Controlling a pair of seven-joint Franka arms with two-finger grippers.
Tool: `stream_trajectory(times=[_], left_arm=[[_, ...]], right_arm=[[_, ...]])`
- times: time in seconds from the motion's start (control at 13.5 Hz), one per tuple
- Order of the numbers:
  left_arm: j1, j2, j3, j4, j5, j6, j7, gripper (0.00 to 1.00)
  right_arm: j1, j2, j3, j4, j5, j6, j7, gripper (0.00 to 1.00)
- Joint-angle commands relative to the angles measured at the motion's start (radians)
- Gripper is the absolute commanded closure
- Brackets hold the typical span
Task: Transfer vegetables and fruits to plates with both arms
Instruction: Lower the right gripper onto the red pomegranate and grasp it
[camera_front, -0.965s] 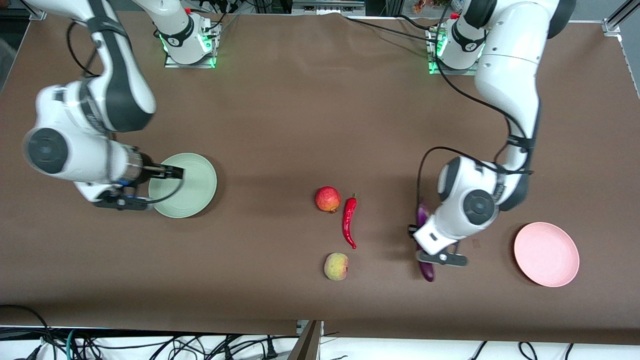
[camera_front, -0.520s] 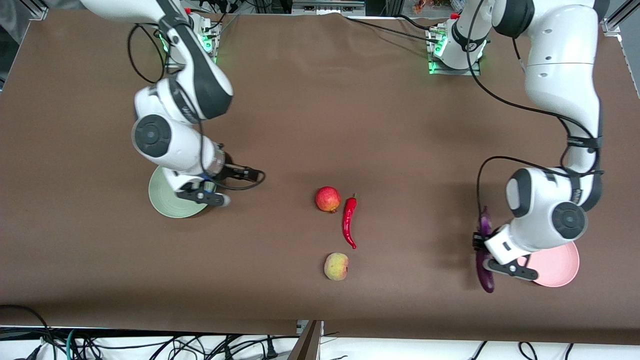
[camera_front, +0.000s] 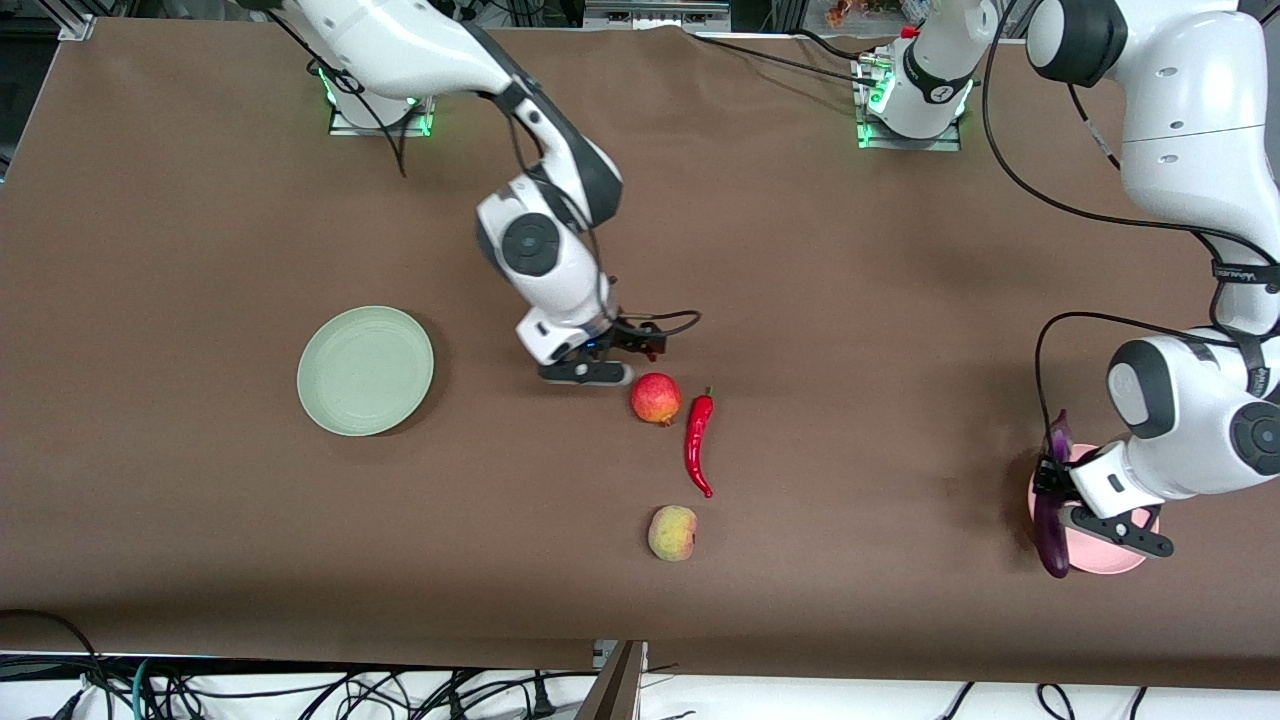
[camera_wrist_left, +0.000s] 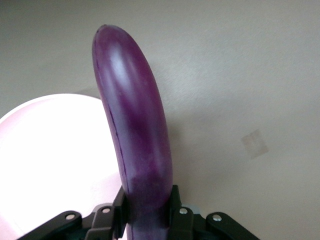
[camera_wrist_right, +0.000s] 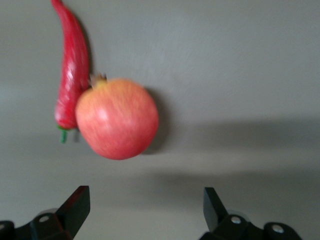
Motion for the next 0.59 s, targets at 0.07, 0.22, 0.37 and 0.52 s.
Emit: stream_trajectory(times=[0.07,0.22,0.37,0.52], left_arm=[[0.038,0.010,-0.009,-0.002,0.005,-0.002,0.052,0.83],[0.072,0.030,-0.014,0.004,-0.004,0.034,0.072,0.80],[0.072,0.032,-0.014,0.004,-0.005,0.050,0.062,0.81],[0.075,0.041,-0.015,0.022,-0.011,0.053,0.060,0.81]], right_arm=[[0.022,0.062,-0.011,0.086,-0.007,0.025,0.042,0.00],[0.038,0.062,-0.009,0.093,-0.018,0.032,0.098,0.00],[0.036,0.065,-0.012,0.107,-0.019,0.038,0.097,0.00],[0.036,0.085,-0.017,0.132,-0.022,0.087,0.097,0.00]])
